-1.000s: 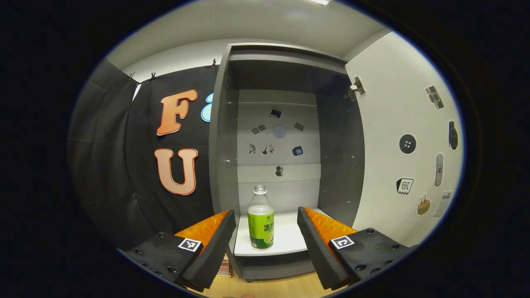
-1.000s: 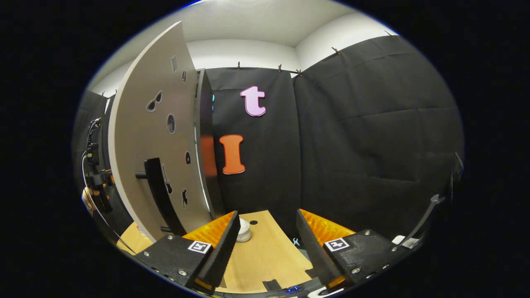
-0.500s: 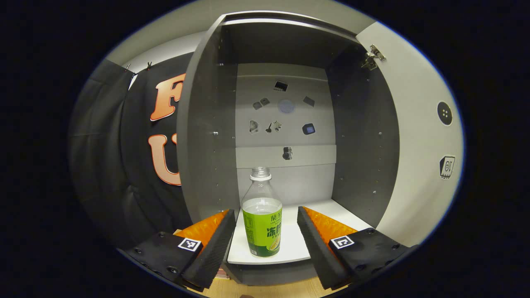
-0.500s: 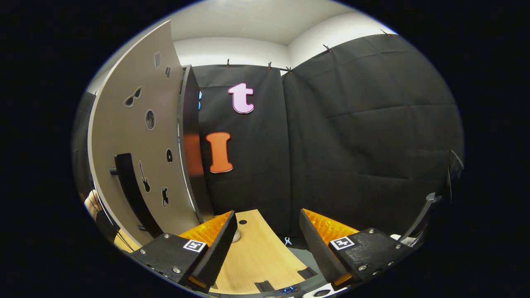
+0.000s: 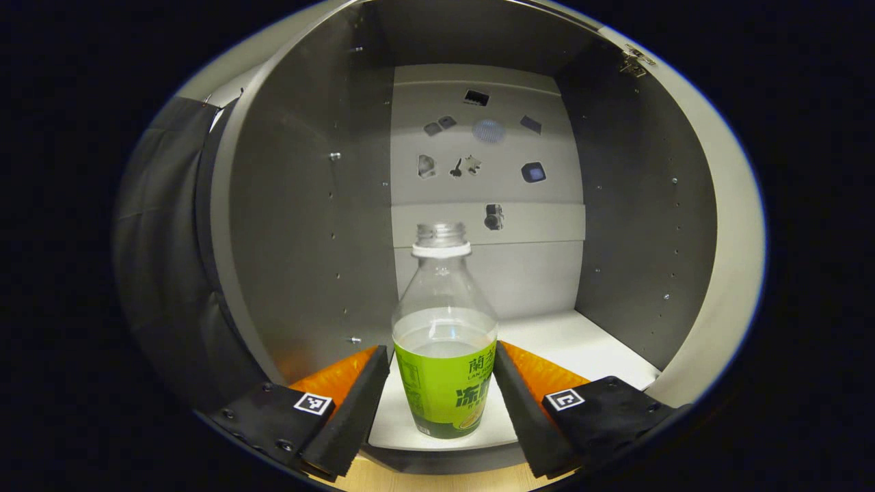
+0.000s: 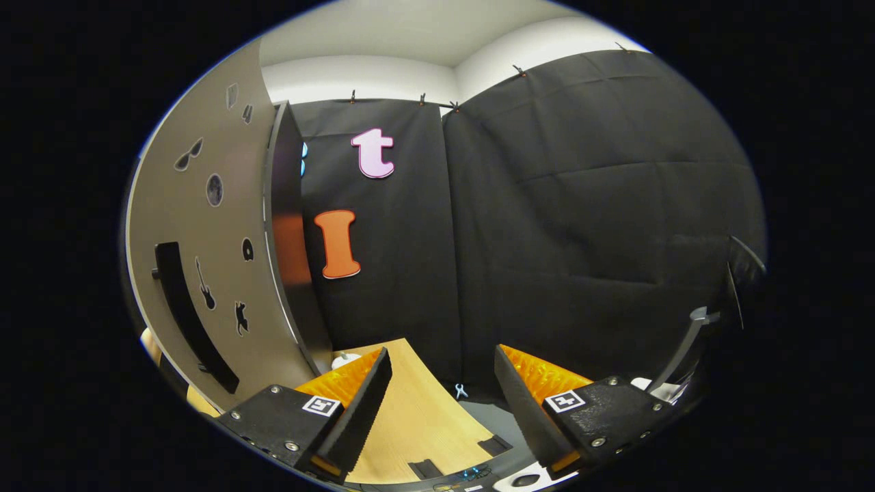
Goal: Open the cabinet door with the right hand, grasp the bottle in the cabinet with the left hand and place it on the coaster, then close the cabinet door with the right hand.
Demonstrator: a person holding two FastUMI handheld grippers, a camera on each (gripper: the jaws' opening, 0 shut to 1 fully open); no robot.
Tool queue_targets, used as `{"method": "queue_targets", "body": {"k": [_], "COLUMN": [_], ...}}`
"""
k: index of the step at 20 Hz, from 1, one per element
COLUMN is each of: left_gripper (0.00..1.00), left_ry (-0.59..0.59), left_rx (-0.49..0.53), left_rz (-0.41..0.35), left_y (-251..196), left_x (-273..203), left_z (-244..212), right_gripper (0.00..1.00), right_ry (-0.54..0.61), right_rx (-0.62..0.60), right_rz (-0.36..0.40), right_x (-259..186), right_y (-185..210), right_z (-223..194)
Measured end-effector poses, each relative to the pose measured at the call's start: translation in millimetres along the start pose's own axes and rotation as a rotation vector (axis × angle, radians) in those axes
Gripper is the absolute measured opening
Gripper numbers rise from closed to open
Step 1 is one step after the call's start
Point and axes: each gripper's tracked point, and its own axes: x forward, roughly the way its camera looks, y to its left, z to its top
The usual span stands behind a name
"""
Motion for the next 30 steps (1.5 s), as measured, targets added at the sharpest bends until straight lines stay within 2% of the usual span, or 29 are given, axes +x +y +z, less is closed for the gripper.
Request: {"method": "queue_targets", "body": {"k": [1,2,4,10,15,19,20,23,30], "left_gripper": [0.96,0.84,0.82,0.82,0.8,0.82,0.82,0.8,0.82], "left_ry": [0.001,-0.006,-0.005,-0.035,-0.05,-0.039,-0.032,-0.016,0.048], "left_rx": [-0.013,-0.021,-0.038,-0.039,-0.015,-0.015,-0.012,-0.002,-0.068], "left_rz": [-0.001,-0.006,-0.026,-0.052,-0.036,-0.005,0.002,0.026,0.067], "left_y": [-0.9,-1.9,-3.0,3.7,27.2,54.6,61.9,81.4,117.2], "left_x": [2.0,-1.7,-5.0,-46.2,-86.0,-114.2,-119.2,-133.7,-152.8], "left_z": [-1.9,0.3,0.2,6.1,-1.4,-22.9,-29.1,-49.7,-116.7], "right_gripper": [0.93,0.93,0.93,0.93,0.93,0.93,0.99,0.99,0.99], "right_ry": [0.004,0.006,0.006,-0.012,-0.02,-0.026,-0.027,-0.033,-0.034], "right_rx": [0.001,-0.001,-0.004,-0.003,-0.009,-0.013,-0.013,-0.007,-0.016], "right_rz": [-0.001,-0.001,-0.001,0.032,0.079,0.106,0.108,0.115,0.13], "right_x": [2.1,1.4,-0.4,-5.7,-9.9,-20.4,-22.9,-26.8,-32.7], "right_y": [0.4,0.0,1.9,18.0,38.6,49.4,50.0,54.1,61.9], "right_z": [-1.2,-2.0,-1.2,5.6,10.7,12.4,12.0,13.2,14.0]}}
